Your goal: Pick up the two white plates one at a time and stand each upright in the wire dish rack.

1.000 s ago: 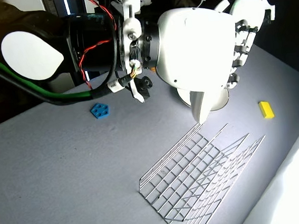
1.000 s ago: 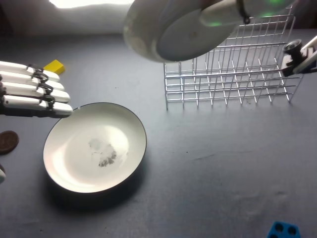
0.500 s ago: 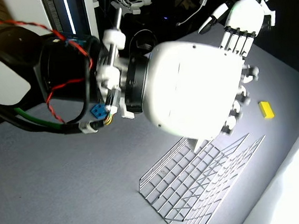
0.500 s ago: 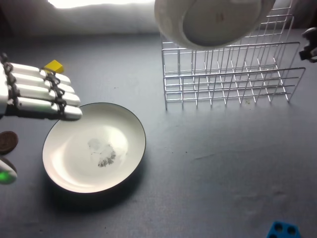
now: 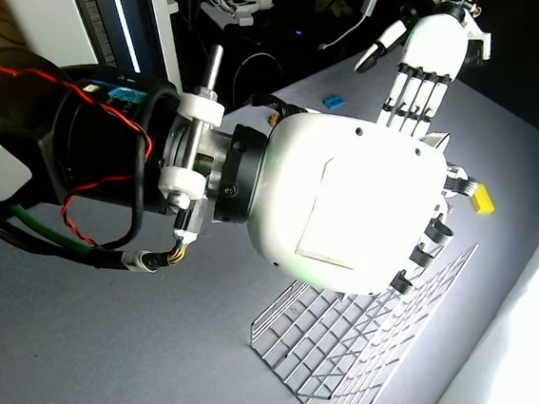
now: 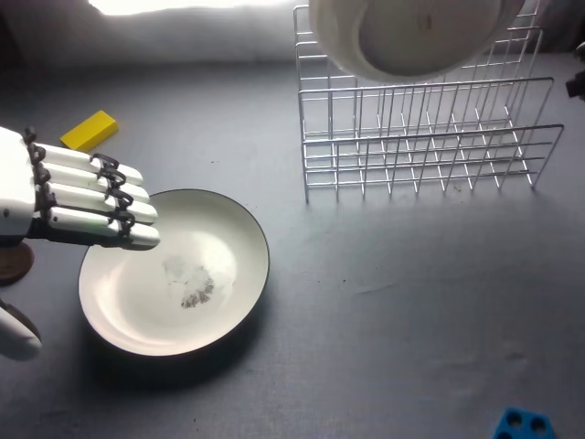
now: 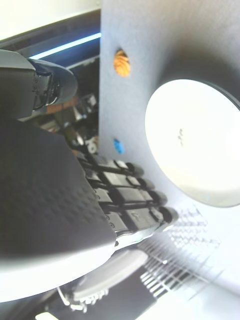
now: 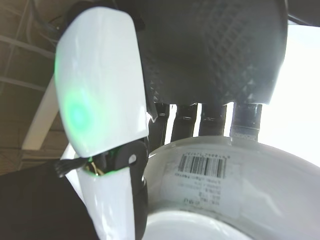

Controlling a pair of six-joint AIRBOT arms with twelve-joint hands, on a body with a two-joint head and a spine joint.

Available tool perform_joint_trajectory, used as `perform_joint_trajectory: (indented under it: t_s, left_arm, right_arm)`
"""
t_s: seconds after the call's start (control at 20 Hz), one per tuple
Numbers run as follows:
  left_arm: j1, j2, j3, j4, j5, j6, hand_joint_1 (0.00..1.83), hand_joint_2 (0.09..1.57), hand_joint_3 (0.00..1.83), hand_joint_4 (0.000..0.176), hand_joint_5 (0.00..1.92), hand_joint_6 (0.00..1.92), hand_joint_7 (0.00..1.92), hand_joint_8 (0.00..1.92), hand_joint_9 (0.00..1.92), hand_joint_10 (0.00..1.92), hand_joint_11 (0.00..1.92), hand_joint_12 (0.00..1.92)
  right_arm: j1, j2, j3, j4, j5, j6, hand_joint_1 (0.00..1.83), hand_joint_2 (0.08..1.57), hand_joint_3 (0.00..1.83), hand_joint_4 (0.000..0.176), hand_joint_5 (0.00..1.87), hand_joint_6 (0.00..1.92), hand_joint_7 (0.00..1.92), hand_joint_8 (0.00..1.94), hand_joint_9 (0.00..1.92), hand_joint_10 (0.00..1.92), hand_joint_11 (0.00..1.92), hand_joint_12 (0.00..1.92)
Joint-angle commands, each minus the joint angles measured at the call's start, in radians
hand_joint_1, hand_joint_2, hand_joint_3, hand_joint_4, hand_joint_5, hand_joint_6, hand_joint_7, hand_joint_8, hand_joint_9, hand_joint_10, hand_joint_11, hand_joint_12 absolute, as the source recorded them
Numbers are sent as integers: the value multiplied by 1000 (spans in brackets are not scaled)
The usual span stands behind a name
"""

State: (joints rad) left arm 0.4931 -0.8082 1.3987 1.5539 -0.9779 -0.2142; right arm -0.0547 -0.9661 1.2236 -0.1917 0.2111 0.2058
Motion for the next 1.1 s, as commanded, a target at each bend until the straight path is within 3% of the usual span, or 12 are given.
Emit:
perform_joint_trajectory:
  t_s: [0.0, 0.3, 0.35, 0.55, 1.05]
  left_arm:
    - [5, 1, 1, -90, -30, 18, 0, 1090, 4, 0, 40, 7, 29, 7, 14, 4, 19, 11]
    - [55, -16, 12, -142, -27, 104, 0, 1097, 5, 0, 22, 6, 12, 5, 3, 1, 0, 0]
    - [66, -23, 18, -143, -17, 110, 0, 1095, 4, 0, 13, 1, 2, 0, 0, 0, 0, 0]
    - [97, -38, 33, -143, 13, 113, 0, 1086, 0, 0, 32, 9, 18, 7, 5, 2, 3, 1]
    - [158, -70, 68, -143, 75, 116, 0, 1108, 9, 0, 18, 7, 21, 9, 3, 1, 0, 0]
  right_arm:
    - [9, 7, 16, 15, 165, 57, 1379, 1090, 0, 0, 937, 1048, 1013, 828, 1036, 1014, 938, 1048]
    - [10, 6, 48, -59, 158, 136, 1373, 1105, 1, 0, 917, 1093, 979, 870, 993, 1074, 916, 1069]
    - [10, 5, 57, -150, 164, 188, 1371, 1112, 1, 0, 906, 1112, 972, 886, 972, 1100, 898, 1073]
    - [-17, 2, 93, -248, 243, 276, 1373, 1105, 0, 0, 926, 1092, 993, 853, 978, 1080, 897, 1076]
    - [-61, -27, 166, -272, 249, 374, 1373, 1107, 0, 0, 902, 1109, 989, 880, 984, 1072, 899, 1094]
